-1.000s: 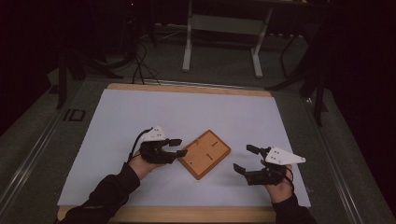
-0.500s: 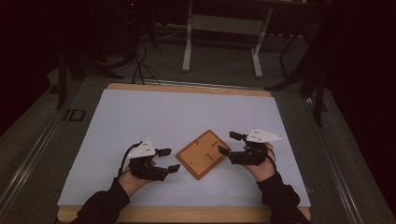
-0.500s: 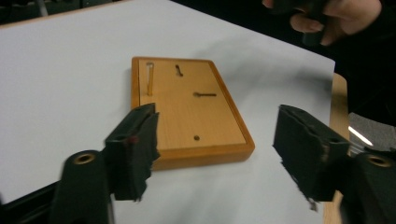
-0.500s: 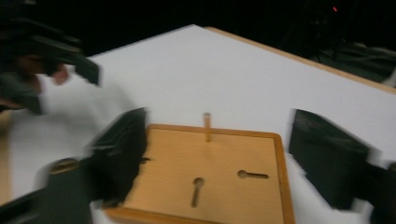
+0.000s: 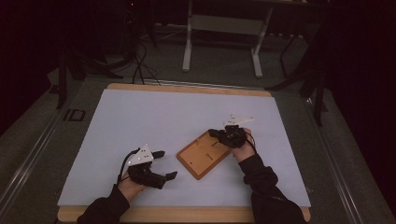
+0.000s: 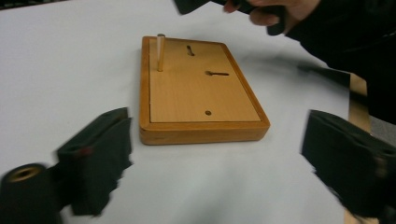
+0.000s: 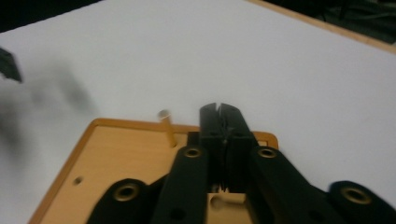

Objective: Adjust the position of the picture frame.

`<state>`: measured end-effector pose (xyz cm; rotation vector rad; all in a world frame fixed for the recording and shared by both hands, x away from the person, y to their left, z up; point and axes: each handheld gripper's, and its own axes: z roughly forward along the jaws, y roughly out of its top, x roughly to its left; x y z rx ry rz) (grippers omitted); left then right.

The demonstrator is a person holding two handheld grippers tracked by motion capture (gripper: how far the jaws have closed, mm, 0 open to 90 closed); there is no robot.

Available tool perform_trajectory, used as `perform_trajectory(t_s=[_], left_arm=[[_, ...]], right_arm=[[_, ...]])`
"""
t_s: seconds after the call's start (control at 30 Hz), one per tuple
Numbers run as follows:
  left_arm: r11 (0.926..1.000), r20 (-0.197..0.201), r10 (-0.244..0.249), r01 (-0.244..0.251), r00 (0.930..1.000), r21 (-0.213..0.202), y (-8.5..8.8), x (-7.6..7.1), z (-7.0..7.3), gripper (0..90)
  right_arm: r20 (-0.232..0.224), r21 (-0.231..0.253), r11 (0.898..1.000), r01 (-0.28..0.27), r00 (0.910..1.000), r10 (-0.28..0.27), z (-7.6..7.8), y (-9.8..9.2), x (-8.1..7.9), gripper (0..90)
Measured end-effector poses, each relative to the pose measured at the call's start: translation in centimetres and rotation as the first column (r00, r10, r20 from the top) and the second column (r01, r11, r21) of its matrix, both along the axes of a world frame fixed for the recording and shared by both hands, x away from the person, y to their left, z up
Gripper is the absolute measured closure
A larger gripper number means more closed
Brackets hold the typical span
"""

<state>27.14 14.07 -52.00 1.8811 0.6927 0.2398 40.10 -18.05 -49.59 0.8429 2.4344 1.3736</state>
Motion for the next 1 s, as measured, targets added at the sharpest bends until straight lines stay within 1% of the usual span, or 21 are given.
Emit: perform_trajectory(t_s=[0.03,0.07,0.1,0.13,0.17,0.23,0.27,0.3,0.33,0.37,0.4,0.43,0.57,0.6,0.63,0.67,0.73,0.8,0.83,0.87,1.0], left_arm=[[0.9999,-0.002,0.012,-0.012,0.9999,-0.003,0.0,0.0,-0.1,6.6],[0.9998,-0.009,0.013,-0.013,0.9999,-0.011,0.1,0.1,-0.2,4.4],[0.9998,-0.010,0.019,-0.019,0.9998,-0.010,0.2,0.1,-0.3,1.7],[0.9994,0.002,0.035,-0.035,0.9994,-0.005,0.3,0.0,-0.4,1.8],[0.9990,0.005,0.040,-0.040,0.9992,-0.021,0.5,0.0,-0.4,1.8],[0.9987,0.004,0.046,-0.046,0.9989,-0.020,0.6,0.0,-0.5,1.8],[0.9987,0.004,0.046,-0.046,0.9989,-0.020,0.6,0.0,-0.5,1.8],[0.9986,0.004,0.046,-0.046,0.9989,-0.028,0.6,0.0,-0.5,1.8],[0.9982,0.003,0.053,-0.053,0.9986,-0.029,0.7,0.1,-0.5,1.8],[0.9978,0.001,0.053,-0.053,0.9986,-0.039,0.7,0.1,-0.6,1.8],[0.9978,0.001,0.053,-0.053,0.9986,-0.039,0.7,0.1,-0.6,1.8],[0.9977,-0.002,0.054,-0.054,0.9985,-0.040,0.8,0.1,-0.6,1.8],[0.9976,-0.005,0.058,-0.058,0.9983,-0.038,0.8,0.1,-0.6,1.8],[0.9976,-0.006,0.055,-0.055,0.9985,-0.042,0.8,0.1,-0.6,1.8],[0.9980,0.001,0.057,-0.057,0.9984,-0.030,0.8,0.1,-0.6,1.8],[0.9980,0.001,0.057,-0.057,0.9984,-0.030,0.8,0.1,-0.6,1.8],[0.9982,0.006,0.056,-0.056,0.9984,-0.022,0.7,0.1,-0.7,1.8],[0.9984,0.008,0.052,-0.052,0.9986,-0.022,0.7,0.1,-0.7,1.8],[0.9984,0.008,0.052,-0.052,0.9986,-0.022,0.7,0.1,-0.7,1.8],[0.9984,0.006,0.052,-0.051,0.9986,-0.024,0.8,0.1,-0.7,1.8],[0.9986,0.006,0.050,-0.050,0.9987,-0.020,0.7,0.2,-0.7,1.8]], right_arm=[[0.000,0.000,1.000,0.000,1.0000,0.000,0.0,0.0,0.0,89.6],[-0.002,-0.010,1.000,0.003,1.0000,-0.003,-0.2,0.2,0.5,89.7],[-0.012,-0.014,1.000,0.008,0.9999,-0.008,-0.4,0.4,1.0,89.8],[-0.026,-0.017,1.000,0.012,0.9996,-0.013,-0.6,0.6,1.4,89.8],[-0.034,-0.032,0.999,0.020,0.9992,-0.021,-0.9,0.9,2.2,89.8],[-0.049,-0.049,0.998,0.027,0.9984,-0.029,-1.3,1.1,3.0,89.9],[-0.049,-0.049,0.998,0.027,0.9984,-0.029,-1.3,1.1,3.0,89.9],[-0.057,-0.067,0.997,0.026,0.9979,-0.030,-1.5,1.3,3.4,89.9],[-0.071,-0.089,0.995,0.033,0.9967,-0.039,-1.8,1.4,4.1,89.9],[-0.084,-0.093,0.995,0.032,0.9957,-0.039,-2.0,1.5,4.4,89.9],[-0.084,-0.093,0.995,0.032,0.9957,-0.039,-2.0,1.5,4.4,89.9],[-0.087,-0.105,0.994,0.037,0.9951,-0.046,-2.1,1.6,4.9,90.0],[-0.099,-0.106,0.994,0.040,0.9937,-0.051,-2.2,1.8,5.4,89.9],[-0.107,-0.129,0.991,0.044,0.9926,-0.058,-2.3,2.1,5.8,89.9],[-0.107,-0.140,0.989,0.044,0.9925,-0.059,-2.4,2.2,5.9,90.0],[-0.105,-0.150,0.988,0.048,0.9924,-0.064,-2.5,2.3,6.1,90.0],[-0.117,-0.154,0.987,0.047,0.9909,-0.066,-2.5,2.4,6.2,89.9],[-0.126,-0.174,0.984,0.042,0.9899,-0.065,-2.7,2.5,6.5,89.9],[-0.126,-0.174,0.984,0.042,0.9899,-0.065,-2.7,2.5,6.5,89.9],[-0.138,-0.167,0.985,0.040,0.9884,-0.063,-2.8,2.5,6.5,89.9],[-0.140,-0.171,0.985,0.032,0.9884,-0.057,-3.0,2.8,6.7,89.9]])
